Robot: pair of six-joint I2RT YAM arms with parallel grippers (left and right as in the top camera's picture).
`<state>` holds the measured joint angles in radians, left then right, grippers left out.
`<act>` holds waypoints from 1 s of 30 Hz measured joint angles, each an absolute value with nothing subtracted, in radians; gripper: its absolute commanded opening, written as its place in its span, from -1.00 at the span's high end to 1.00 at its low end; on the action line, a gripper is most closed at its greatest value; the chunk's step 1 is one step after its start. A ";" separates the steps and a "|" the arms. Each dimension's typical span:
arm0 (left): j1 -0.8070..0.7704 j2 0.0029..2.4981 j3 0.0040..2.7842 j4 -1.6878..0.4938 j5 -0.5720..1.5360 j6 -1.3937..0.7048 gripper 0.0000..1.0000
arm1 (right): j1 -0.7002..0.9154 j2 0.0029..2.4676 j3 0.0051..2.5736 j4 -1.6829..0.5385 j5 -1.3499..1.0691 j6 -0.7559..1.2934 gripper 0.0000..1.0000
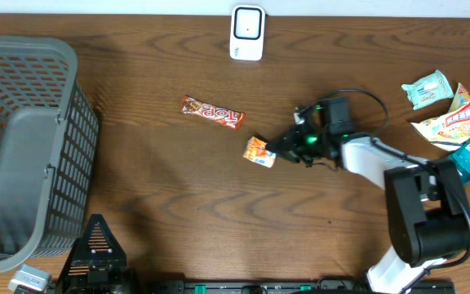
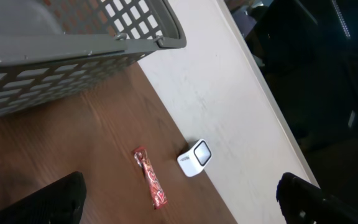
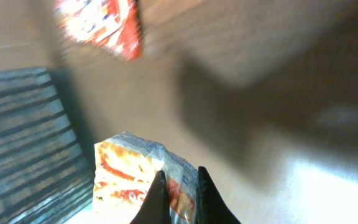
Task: Scan the item barcode
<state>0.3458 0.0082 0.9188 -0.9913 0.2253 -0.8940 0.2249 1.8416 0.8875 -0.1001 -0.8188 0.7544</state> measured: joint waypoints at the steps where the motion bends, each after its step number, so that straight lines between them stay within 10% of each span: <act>1: 0.346 0.008 0.919 -0.992 0.225 -0.894 -0.95 | 0.199 1.841 0.888 -0.128 -0.888 0.757 0.97; 14: 0.346 0.008 0.919 -0.991 0.225 -0.894 -0.96 | 0.181 1.842 0.886 -0.458 -1.227 0.806 0.97; 30: 0.346 0.008 0.919 -0.992 0.225 -0.894 -0.96 | 0.237 1.842 0.886 -0.352 -1.192 0.828 0.97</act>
<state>0.3458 0.0082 0.9188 -0.9916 0.2253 -0.8940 0.2367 1.8416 0.8856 -0.3519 -1.1915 0.8284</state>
